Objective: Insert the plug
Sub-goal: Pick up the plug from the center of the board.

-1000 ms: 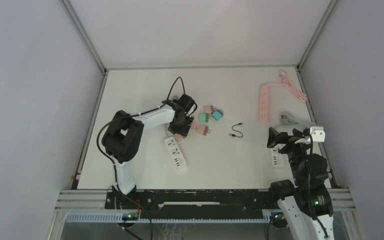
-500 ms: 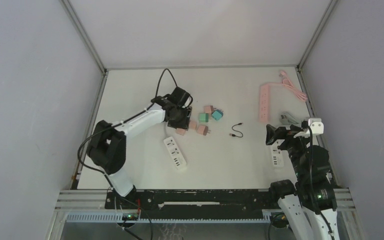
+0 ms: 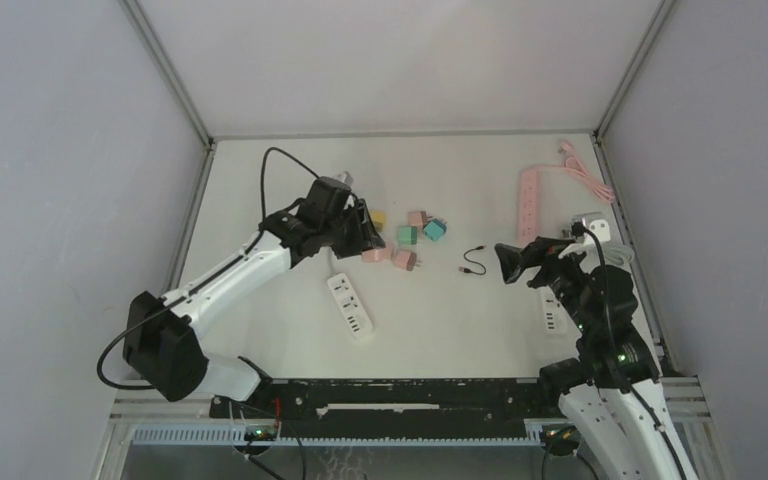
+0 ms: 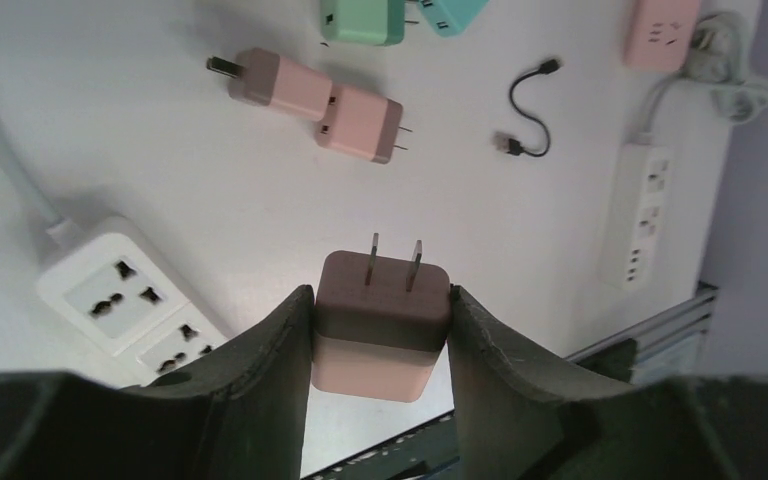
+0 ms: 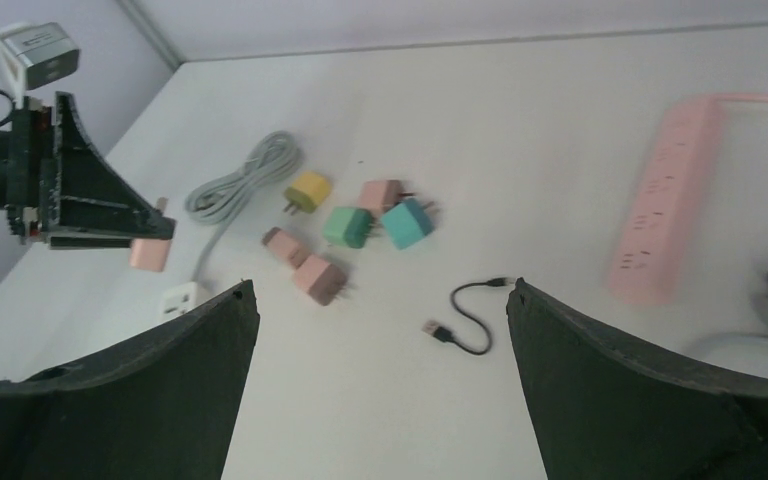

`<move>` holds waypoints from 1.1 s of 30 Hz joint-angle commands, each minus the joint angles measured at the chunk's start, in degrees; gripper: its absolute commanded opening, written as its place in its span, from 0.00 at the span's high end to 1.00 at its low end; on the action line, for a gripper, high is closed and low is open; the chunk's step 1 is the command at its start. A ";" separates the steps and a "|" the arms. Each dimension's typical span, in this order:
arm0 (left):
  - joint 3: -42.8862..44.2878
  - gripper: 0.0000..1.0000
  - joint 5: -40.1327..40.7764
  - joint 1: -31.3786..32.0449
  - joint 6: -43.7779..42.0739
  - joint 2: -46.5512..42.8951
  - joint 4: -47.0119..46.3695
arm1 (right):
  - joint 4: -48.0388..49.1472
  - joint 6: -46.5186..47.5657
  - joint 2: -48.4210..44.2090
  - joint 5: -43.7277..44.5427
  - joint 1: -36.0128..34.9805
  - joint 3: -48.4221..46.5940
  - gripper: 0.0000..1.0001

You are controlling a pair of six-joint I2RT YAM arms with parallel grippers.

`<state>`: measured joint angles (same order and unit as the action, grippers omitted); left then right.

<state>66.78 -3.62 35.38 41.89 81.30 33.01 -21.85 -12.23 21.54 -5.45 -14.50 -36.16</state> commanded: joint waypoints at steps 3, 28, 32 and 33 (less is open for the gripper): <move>-8.32 0.90 -1.13 -0.22 17.06 -9.26 -11.11 | 14.01 -4.34 6.75 2.51 -10.79 1.07 0.00; -19.21 1.00 2.48 -0.13 46.22 -23.97 -20.53 | 53.64 -4.21 39.26 20.37 -41.76 -0.29 0.03; -19.68 1.00 3.46 -0.13 48.22 -24.94 -20.49 | 57.91 -2.49 43.21 22.39 -43.67 -1.18 0.05; -19.80 0.99 3.50 -0.13 48.70 -25.07 -20.50 | 58.84 -2.26 44.13 22.72 -43.97 -1.50 0.06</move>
<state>48.01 -1.48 35.33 86.85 58.11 15.14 28.27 -15.62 63.59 14.70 -56.95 -34.35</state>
